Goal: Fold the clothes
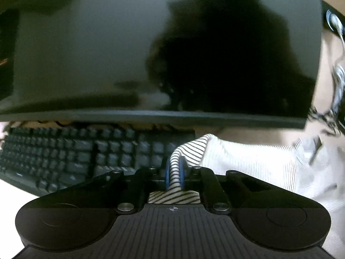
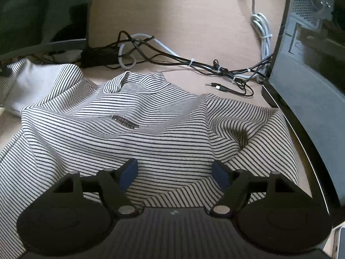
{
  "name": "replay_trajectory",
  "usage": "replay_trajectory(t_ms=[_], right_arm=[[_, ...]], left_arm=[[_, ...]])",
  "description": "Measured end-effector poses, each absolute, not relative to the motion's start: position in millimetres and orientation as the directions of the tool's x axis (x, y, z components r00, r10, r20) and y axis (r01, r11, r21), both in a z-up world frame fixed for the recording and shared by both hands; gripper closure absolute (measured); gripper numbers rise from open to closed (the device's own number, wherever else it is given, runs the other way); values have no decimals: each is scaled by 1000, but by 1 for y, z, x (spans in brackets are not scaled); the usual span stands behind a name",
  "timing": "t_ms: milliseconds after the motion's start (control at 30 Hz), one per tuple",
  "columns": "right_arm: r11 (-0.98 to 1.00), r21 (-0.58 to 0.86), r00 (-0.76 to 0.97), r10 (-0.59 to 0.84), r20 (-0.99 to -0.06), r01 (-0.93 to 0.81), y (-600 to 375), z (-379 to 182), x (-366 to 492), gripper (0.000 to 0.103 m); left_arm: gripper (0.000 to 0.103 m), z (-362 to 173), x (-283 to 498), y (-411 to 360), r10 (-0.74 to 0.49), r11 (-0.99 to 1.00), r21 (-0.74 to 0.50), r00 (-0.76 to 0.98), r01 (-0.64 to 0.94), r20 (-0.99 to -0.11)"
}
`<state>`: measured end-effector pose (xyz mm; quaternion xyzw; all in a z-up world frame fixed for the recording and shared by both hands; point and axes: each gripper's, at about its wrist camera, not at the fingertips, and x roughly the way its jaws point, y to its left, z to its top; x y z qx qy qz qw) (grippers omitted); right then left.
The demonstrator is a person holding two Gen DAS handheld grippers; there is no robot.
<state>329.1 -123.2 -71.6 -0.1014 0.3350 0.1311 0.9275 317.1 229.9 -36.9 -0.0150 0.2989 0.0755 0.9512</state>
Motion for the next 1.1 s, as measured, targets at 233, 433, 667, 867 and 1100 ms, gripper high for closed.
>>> replay_trajectory(t_ms=[233, 433, 667, 867, 1100], right_arm=[[951, -71, 727, 181, -662, -302, -129, -70, 335, 19], [926, -39, 721, 265, -640, -375, -124, -24, 358, 56], [850, 239, 550, 494, -674, -470, -86, -9, 452, 62], [803, 280, 451, 542, -709, -526, -43, -55, 500, 83], [809, 221, 558, 547, -625, -545, -35, -36, 530, 103]], left_arm=[[101, -38, 316, 286, 320, 928, 39, 743, -370, -587], [33, -15, 289, 255, 48, 963, -203, 855, -177, -517], [8, -62, 276, 139, -408, 898, -379, 749, 226, -522], [6, -101, 268, 102, -422, 903, -348, 678, 253, -602], [0, -104, 263, 111, -361, 927, -310, 725, 210, -587]])
